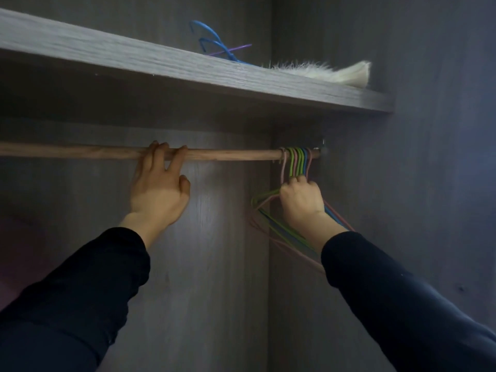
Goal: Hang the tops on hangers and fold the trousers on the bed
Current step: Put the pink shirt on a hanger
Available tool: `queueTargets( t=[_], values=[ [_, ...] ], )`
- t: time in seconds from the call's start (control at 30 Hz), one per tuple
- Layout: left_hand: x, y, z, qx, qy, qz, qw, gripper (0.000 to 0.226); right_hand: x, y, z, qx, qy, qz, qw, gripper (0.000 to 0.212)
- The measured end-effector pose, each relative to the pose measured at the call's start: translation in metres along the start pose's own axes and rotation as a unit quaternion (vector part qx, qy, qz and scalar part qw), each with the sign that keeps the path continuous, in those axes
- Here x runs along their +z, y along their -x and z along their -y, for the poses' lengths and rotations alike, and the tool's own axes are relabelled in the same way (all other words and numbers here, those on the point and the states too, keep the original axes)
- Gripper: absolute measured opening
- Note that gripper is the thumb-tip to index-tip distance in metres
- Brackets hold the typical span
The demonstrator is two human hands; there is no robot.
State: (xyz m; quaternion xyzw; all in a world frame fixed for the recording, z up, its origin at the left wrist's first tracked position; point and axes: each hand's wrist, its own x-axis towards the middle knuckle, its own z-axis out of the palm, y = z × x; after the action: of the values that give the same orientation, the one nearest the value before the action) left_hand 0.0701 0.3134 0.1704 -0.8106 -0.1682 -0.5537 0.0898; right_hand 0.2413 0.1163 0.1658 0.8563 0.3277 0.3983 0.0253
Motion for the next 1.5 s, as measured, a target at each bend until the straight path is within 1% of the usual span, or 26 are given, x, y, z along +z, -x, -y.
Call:
queueTargets(
  t=[0.07, 0.1, 0.13, 0.23, 0.3, 0.37, 0.4, 0.47, 0.5, 0.57, 0.6, 0.7, 0.8, 0.83, 0.9, 0.97, 1.07, 1.17, 1.23, 1.33, 1.5],
  values=[
    [0.000, 0.000, 0.000, -0.002, 0.003, 0.003, 1.000, 0.056, -0.005, -0.003, -0.002, 0.042, -0.109, 0.009, 0.993, 0.009],
    [0.000, 0.000, 0.001, -0.006, 0.004, 0.004, 1.000, 0.056, -0.007, -0.005, -0.003, 0.061, -0.167, 0.020, 0.984, 0.009],
    [0.000, -0.001, 0.001, -0.011, 0.005, 0.005, 1.000, 0.056, -0.009, -0.007, -0.003, 0.075, -0.216, 0.026, 0.973, 0.015],
    [0.001, -0.002, 0.001, -0.015, 0.005, 0.005, 1.000, 0.056, -0.013, -0.011, 0.002, 0.097, -0.324, 0.019, 0.941, 0.016],
    [0.002, -0.002, 0.000, -0.021, 0.006, 0.009, 1.000, 0.057, -0.014, -0.011, 0.007, 0.117, -0.409, 0.015, 0.905, 0.021],
    [0.002, -0.002, -0.001, -0.027, 0.003, 0.018, 0.999, 0.059, -0.014, -0.003, 0.014, 0.134, -0.466, 0.002, 0.874, 0.023],
    [0.001, -0.001, -0.002, -0.029, 0.001, 0.023, 0.999, 0.062, -0.013, 0.004, 0.017, 0.132, -0.479, -0.010, 0.868, 0.021],
    [-0.001, 0.004, -0.008, -0.032, -0.006, 0.041, 0.999, 0.067, -0.012, 0.029, 0.023, 0.119, -0.483, -0.016, 0.867, 0.018],
    [-0.001, 0.010, -0.014, -0.033, -0.006, 0.055, 0.998, 0.068, -0.013, 0.046, 0.024, 0.116, -0.484, -0.008, 0.867, 0.021],
    [0.003, 0.033, -0.032, -0.032, 0.010, 0.091, 0.995, 0.068, -0.014, 0.081, 0.023, 0.118, -0.491, 0.025, 0.863, 0.026],
    [0.007, 0.051, -0.042, -0.031, 0.026, 0.112, 0.993, 0.067, -0.015, 0.100, 0.020, 0.123, -0.494, 0.049, 0.859, 0.024],
    [0.021, 0.108, -0.079, -0.049, 0.112, 0.169, 0.978, 0.063, -0.018, 0.162, 0.004, 0.153, -0.476, 0.099, 0.860, 0.015],
    [0.025, 0.158, -0.127, -0.046, 0.194, 0.207, 0.958, 0.057, -0.023, 0.229, -0.017, 0.202, -0.459, 0.129, 0.855, 0.020],
    [0.023, 0.174, -0.145, -0.036, 0.223, 0.210, 0.951, 0.054, -0.025, 0.251, -0.025, 0.221, -0.456, 0.136, 0.851, 0.023],
    [0.017, 0.206, -0.184, -0.025, 0.293, 0.192, 0.936, 0.042, -0.030, 0.294, -0.044, 0.244, -0.460, 0.152, 0.840, 0.023],
    [0.004, 0.238, -0.228, -0.014, 0.354, 0.177, 0.918, 0.032, -0.036, 0.342, -0.070, 0.270, -0.462, 0.177, 0.826, 0.022],
    [-0.015, 0.286, -0.297, 0.022, 0.421, 0.188, 0.887, 0.027, -0.047, 0.410, -0.119, 0.325, -0.454, 0.231, 0.797, 0.023],
    [-0.028, 0.333, -0.373, 0.023, 0.473, 0.242, 0.847, 0.031, -0.059, 0.478, -0.176, 0.366, -0.422, 0.277, 0.782, 0.017],
    [-0.032, 0.363, -0.424, 0.030, 0.480, 0.288, 0.828, 0.030, -0.068, 0.521, -0.213, 0.393, -0.393, 0.295, 0.778, 0.019],
    [-0.038, 0.399, -0.512, 0.051, 0.486, 0.342, 0.803, 0.026, -0.083, 0.584, -0.270, 0.436, -0.351, 0.307, 0.770, 0.019],
    [-0.061, 0.445, -0.668, 0.074, 0.483, 0.429, 0.760, 0.029, -0.111, 0.691, -0.362, 0.526, -0.339, 0.271, 0.731, 0.018]
  ],
)
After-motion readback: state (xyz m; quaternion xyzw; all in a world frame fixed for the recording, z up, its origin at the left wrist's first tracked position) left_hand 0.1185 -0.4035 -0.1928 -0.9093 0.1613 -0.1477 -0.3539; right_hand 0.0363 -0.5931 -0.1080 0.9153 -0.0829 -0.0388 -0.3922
